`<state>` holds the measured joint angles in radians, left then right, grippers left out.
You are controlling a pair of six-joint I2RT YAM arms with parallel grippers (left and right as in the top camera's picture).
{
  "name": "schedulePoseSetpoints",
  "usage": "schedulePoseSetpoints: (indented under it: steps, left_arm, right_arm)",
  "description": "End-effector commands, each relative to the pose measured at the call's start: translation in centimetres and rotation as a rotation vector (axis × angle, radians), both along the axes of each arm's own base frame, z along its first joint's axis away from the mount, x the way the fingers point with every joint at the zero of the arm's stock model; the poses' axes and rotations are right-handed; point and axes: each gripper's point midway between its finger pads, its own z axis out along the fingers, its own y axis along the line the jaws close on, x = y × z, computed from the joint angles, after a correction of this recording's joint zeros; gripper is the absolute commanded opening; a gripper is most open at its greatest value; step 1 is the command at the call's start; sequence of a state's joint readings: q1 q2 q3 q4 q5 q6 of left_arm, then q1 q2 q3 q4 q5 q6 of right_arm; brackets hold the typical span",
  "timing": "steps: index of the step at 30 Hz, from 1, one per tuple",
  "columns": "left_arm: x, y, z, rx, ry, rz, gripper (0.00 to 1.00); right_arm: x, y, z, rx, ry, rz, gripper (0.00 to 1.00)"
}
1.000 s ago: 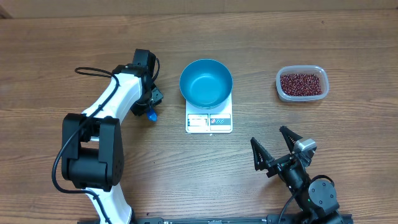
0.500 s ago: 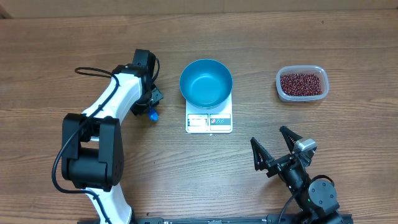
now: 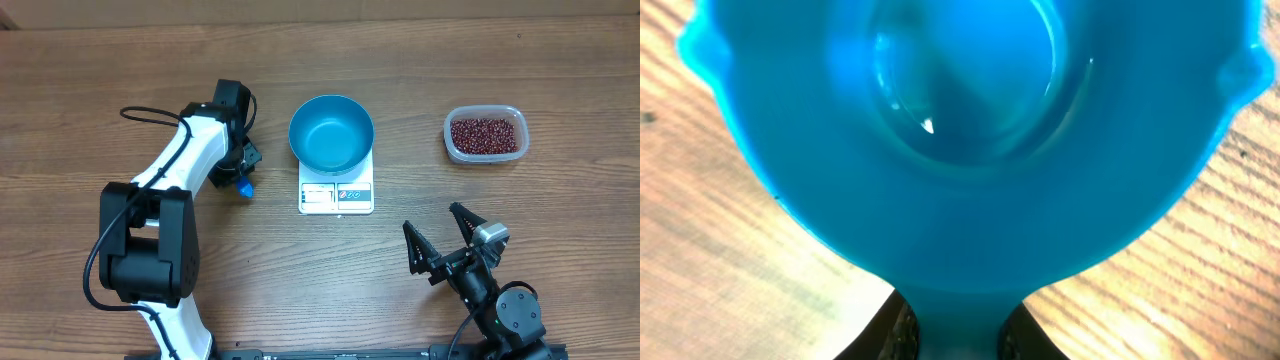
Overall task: Scoop item into bowl and weigh 150g on scale
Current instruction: 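Lower the left gripper and grasp the blue scoop's handle, then lift the blue scoop with the left gripper over the teal bowl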
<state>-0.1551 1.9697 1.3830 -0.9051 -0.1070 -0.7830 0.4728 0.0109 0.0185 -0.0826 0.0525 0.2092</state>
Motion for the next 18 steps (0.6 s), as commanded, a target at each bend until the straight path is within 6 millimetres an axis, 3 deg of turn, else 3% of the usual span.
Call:
schedulePoseSetpoints:
  steps: [1, 7, 11, 18]
  left_arm:
    - [2.5, -0.3, 3.5, -0.013, -0.067, 0.001, 0.04]
    - [4.4, -2.0, 10.0, -0.037, -0.13, -0.027, 0.04]
    - [5.0, -5.4, 14.6, -0.12, -0.187, -0.086, 0.04]
    - [4.4, -10.3, 17.1, -0.144, -0.235, -0.253, 0.04]
  right_arm:
    - [0.0, 0.0, -0.2, 0.0, -0.002, -0.001, 1.0]
    - [0.0, 0.0, -0.2, 0.0, -0.002, -0.001, 1.0]
    - [0.0, 0.0, -0.2, 0.0, -0.002, -0.002, 1.0]
    - [-1.0, 1.8, -0.2, 0.047, 0.02, 0.116, 1.0]
